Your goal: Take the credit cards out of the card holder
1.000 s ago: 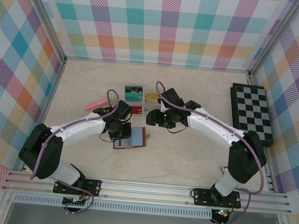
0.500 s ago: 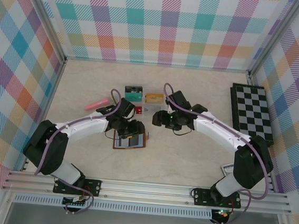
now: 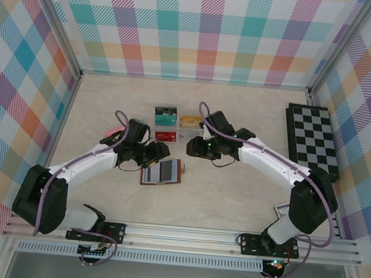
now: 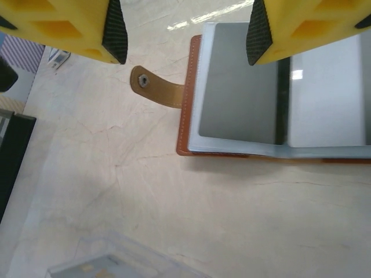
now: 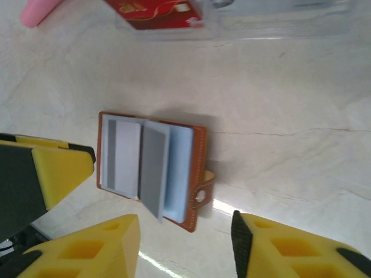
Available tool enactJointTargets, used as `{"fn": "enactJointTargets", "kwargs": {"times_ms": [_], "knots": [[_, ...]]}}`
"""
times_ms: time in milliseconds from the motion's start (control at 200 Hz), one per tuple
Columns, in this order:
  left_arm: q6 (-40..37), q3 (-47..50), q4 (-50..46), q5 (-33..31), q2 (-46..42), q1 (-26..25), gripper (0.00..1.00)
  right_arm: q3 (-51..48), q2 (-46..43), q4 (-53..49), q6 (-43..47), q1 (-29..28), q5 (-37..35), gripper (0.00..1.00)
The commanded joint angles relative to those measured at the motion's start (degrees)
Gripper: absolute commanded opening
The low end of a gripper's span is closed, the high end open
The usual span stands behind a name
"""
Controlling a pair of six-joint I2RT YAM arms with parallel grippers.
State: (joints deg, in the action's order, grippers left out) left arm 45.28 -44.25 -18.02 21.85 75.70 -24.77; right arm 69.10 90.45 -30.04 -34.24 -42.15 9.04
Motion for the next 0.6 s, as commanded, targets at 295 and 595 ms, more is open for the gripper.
{"fn": "enactJointTargets", "kwargs": {"times_ms": [295, 595], "knots": [[5.5, 9.0, 8.5, 4.1, 1.4, 3.9, 0.31, 10.6, 18.3, 1.0, -6.3, -6.5, 9.0, 0.24], [5.7, 9.1, 12.3, 7.3, 5.8, 4.0, 0.25, 13.3, 24.2, -2.9, -6.4, -6.6, 6.6, 0.21]]}}
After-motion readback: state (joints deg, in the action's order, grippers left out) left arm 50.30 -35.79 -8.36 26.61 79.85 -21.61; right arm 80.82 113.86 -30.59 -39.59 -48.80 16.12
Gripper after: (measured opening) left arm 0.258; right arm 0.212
